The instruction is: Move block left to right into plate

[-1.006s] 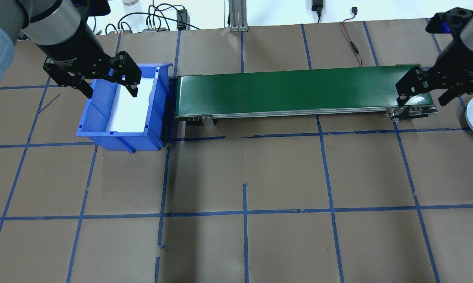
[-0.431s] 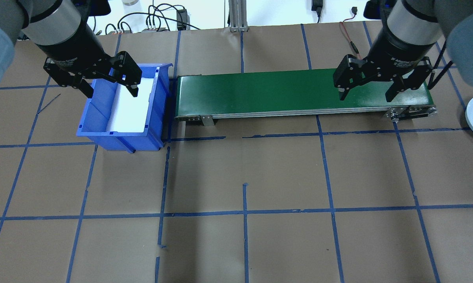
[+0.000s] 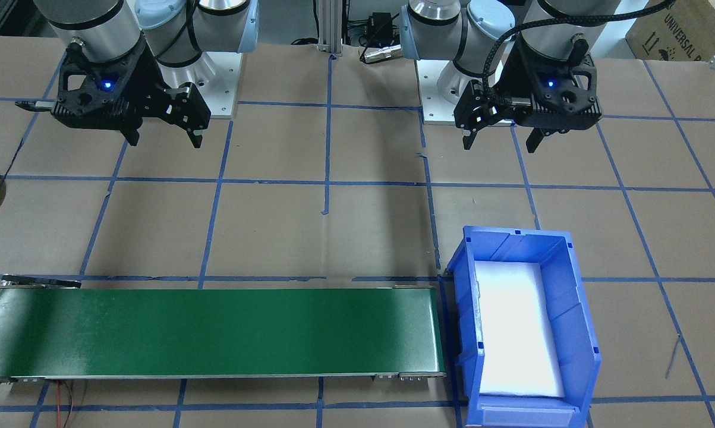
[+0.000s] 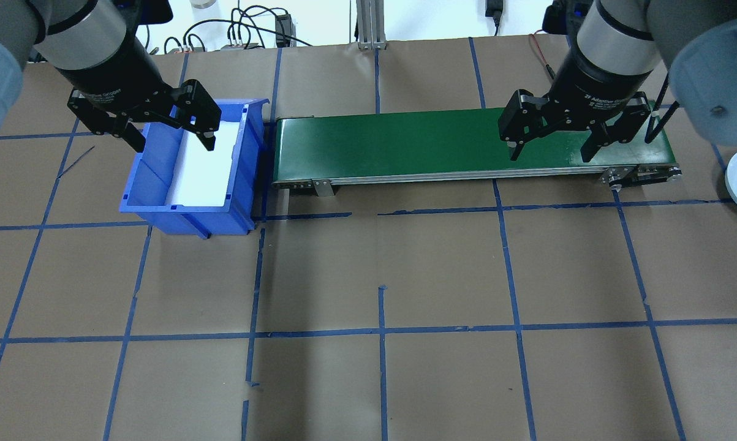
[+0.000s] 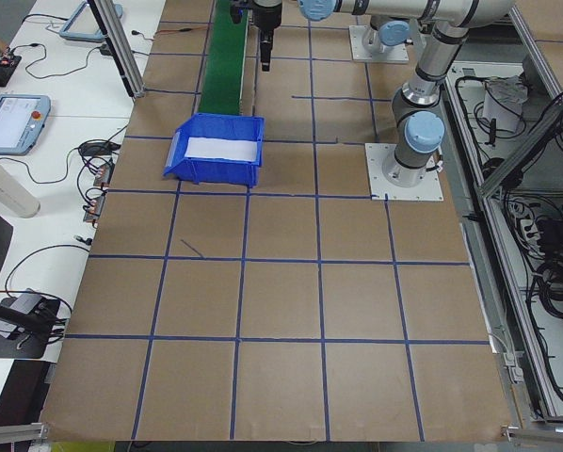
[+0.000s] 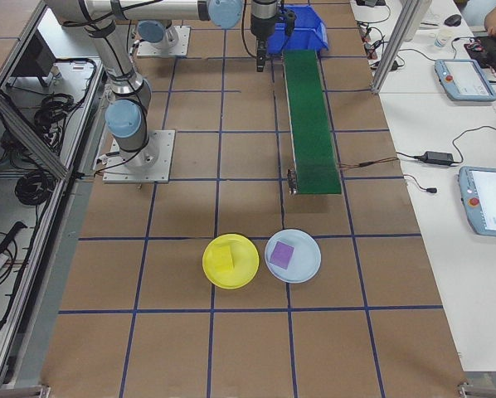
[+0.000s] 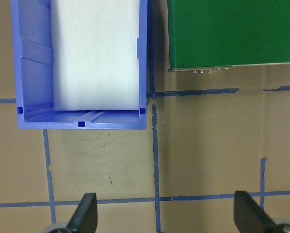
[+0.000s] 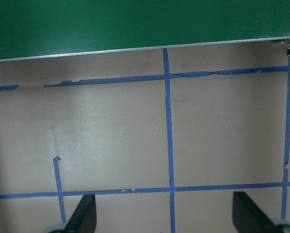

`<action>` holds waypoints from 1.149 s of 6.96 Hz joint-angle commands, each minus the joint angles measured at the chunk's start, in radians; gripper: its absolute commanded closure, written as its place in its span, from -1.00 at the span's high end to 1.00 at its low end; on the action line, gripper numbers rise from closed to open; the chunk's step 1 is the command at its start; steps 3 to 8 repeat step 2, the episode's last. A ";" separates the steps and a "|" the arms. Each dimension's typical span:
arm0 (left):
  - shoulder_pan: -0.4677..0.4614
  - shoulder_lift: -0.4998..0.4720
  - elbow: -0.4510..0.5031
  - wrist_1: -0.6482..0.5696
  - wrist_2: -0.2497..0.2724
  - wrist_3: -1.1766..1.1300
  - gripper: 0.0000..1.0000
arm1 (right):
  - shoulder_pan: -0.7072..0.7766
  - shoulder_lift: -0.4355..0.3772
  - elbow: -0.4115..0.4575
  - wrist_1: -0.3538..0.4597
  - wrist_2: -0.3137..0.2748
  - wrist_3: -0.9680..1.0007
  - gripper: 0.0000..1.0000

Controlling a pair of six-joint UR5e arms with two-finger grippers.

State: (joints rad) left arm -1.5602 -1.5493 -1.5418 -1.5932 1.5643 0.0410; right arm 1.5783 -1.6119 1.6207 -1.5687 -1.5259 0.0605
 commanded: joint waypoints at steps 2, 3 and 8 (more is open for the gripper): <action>0.000 0.000 0.006 0.001 0.002 0.000 1.00 | 0.000 0.006 0.002 -0.001 0.001 0.001 0.99; 0.000 0.000 0.006 0.001 0.002 0.000 1.00 | 0.000 0.006 0.002 -0.001 0.001 0.001 0.99; 0.000 0.000 0.006 0.001 0.002 0.000 1.00 | 0.000 0.006 0.002 -0.001 0.001 0.001 0.99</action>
